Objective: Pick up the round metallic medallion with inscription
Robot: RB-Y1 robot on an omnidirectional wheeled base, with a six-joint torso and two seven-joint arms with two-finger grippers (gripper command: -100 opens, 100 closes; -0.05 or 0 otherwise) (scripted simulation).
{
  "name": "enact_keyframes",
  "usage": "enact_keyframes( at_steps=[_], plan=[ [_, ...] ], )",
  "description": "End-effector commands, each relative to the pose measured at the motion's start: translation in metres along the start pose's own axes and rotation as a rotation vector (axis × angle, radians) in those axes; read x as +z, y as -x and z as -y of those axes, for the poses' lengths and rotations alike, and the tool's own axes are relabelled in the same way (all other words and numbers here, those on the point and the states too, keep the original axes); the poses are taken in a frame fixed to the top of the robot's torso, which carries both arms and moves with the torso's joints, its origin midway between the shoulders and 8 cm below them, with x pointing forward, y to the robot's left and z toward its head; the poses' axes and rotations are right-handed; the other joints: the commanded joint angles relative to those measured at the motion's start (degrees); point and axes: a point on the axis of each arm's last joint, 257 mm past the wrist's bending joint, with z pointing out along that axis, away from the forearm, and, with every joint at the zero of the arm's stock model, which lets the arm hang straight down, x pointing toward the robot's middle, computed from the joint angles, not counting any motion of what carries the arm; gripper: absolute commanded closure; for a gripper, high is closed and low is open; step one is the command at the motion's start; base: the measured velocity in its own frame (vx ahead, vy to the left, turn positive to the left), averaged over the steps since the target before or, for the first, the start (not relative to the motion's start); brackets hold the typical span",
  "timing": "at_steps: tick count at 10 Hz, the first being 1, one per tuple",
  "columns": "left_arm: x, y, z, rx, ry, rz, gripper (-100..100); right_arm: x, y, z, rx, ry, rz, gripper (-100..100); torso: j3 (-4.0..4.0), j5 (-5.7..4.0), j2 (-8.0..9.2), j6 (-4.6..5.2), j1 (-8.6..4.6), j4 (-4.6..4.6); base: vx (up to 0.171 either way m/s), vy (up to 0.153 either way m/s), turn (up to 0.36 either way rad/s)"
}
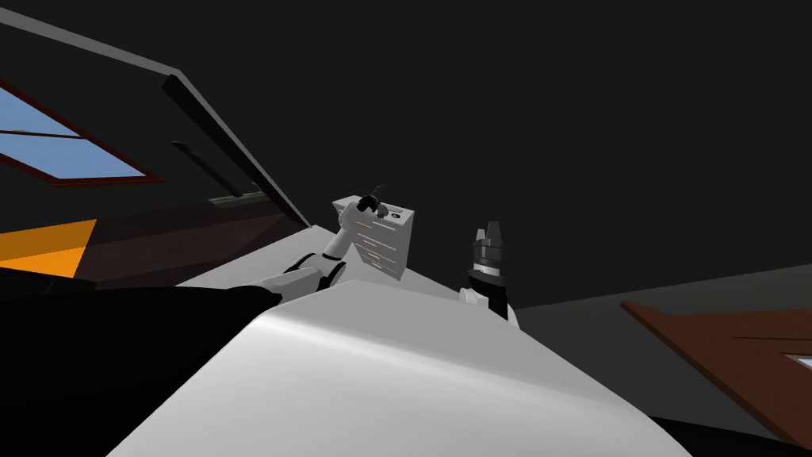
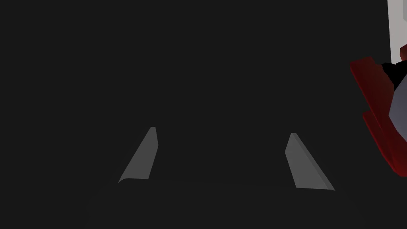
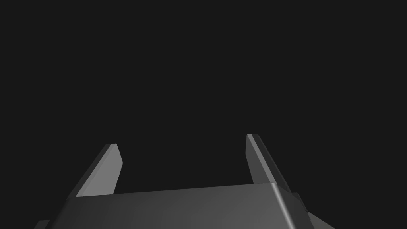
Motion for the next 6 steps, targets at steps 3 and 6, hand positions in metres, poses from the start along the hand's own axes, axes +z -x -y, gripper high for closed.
enact_keyframes(
  at_steps=[3,6],
  plan=[
    [0.017,0.013,-0.011,0.026,0.096,0.005,-100,0.000,0.000,0.000,0.000,0.000,0.000,0,-0.01,0.00,-0.02,-0.02,0.02,0.00,0.020,-0.024,0.041],
    [0.028,0.025,-0.022,0.043,0.177,0.008,-100,0.000,0.000,0.000,0.000,0.000,0.000,0,0.00,0.01,-0.01,-0.02,0.03,0.00,0.019,-0.025,0.044]
  ],
)
